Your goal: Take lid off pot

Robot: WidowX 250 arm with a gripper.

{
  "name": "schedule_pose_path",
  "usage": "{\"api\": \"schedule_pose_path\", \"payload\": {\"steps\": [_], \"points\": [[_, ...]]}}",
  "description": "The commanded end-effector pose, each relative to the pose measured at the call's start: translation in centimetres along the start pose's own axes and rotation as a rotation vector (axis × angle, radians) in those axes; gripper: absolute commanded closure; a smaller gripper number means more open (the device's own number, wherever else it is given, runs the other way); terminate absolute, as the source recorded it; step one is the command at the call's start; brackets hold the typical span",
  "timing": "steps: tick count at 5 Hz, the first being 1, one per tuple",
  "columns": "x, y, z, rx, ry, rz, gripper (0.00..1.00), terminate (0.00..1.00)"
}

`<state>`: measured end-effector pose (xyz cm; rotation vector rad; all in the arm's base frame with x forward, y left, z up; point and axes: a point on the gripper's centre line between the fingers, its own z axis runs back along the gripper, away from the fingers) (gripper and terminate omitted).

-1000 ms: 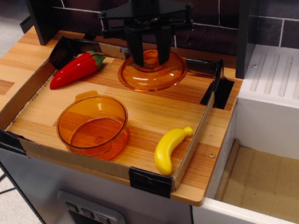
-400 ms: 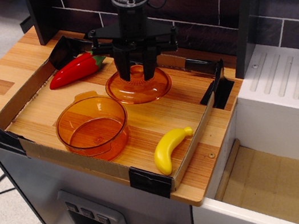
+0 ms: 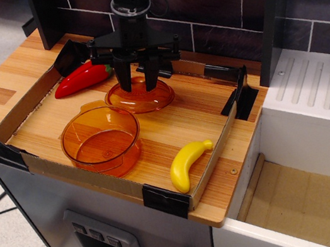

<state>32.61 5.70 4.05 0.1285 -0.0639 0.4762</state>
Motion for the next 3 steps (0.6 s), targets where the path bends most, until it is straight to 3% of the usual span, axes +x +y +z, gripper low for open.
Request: {"api": "schedule_pose_path", "payload": {"steps": [1,3], "points": [[0.6,0.3,0.4,0.008,0.004,0.013,0.00,0.00],[0.9,-0.6,2.6,-0.033,0.036,0.023,0.00,0.00]]}}
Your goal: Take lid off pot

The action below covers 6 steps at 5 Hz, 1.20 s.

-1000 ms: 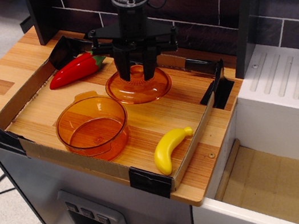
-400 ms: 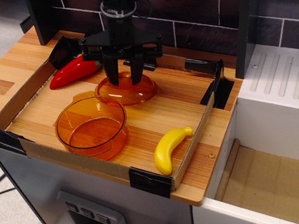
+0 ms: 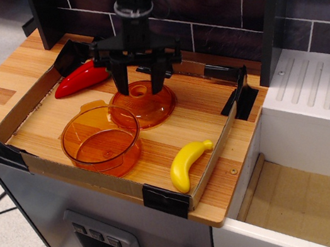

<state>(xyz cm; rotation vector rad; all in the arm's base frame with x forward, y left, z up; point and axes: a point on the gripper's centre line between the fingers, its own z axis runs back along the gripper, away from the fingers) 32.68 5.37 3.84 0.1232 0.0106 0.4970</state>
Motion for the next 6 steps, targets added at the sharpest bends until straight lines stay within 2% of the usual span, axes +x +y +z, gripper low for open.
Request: {"api": "schedule_pose_path", "payload": {"steps": [1,2,3,4,5,6], "points": [[0.1,-0.3,6.0,-0.107,-0.038,-0.005,0.00,0.00],[-2.0,0.8,10.6,-0.178,-0.074,-0.028,0.00,0.00],[-3.9,2.7,14.6,-0.240,-0.069,-0.037,0.00,0.00],[-4.6,4.1,17.2,-0.264,-0.054,-0.034,0.00,0.00],[-4.6,4.1,17.2,-0.264,-0.054,-0.034,0.00,0.00],[-4.6,4.1,17.2,-0.264,-0.054,-0.034,0.00,1.00]]}}
